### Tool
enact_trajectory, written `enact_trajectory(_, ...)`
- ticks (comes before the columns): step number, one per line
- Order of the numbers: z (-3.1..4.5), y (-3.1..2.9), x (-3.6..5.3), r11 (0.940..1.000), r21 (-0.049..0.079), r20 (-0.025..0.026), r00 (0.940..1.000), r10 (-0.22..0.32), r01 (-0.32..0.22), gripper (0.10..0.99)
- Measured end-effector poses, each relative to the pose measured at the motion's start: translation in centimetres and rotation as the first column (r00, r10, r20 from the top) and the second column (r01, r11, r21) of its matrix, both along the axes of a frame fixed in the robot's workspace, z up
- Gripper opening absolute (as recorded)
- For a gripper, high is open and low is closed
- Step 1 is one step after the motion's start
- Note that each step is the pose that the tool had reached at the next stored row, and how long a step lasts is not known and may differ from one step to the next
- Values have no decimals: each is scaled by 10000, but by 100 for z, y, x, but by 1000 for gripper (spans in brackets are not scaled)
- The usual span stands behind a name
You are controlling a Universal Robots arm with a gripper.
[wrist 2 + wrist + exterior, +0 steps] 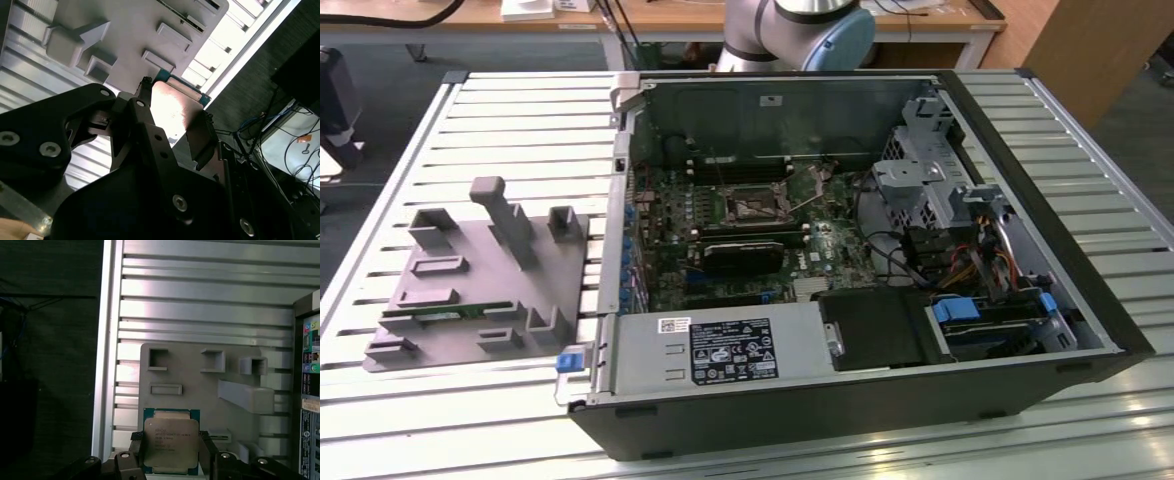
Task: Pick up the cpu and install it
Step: 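Pick up the cpu and move it towards the insertion slot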
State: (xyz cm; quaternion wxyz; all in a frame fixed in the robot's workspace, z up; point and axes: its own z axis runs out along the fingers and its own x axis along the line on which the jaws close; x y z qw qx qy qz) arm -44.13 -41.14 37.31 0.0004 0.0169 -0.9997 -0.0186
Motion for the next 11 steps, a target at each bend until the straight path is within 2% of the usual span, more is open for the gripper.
enact_trajectory(11,90,0,0,10000,0,0,10000,0,0,529)
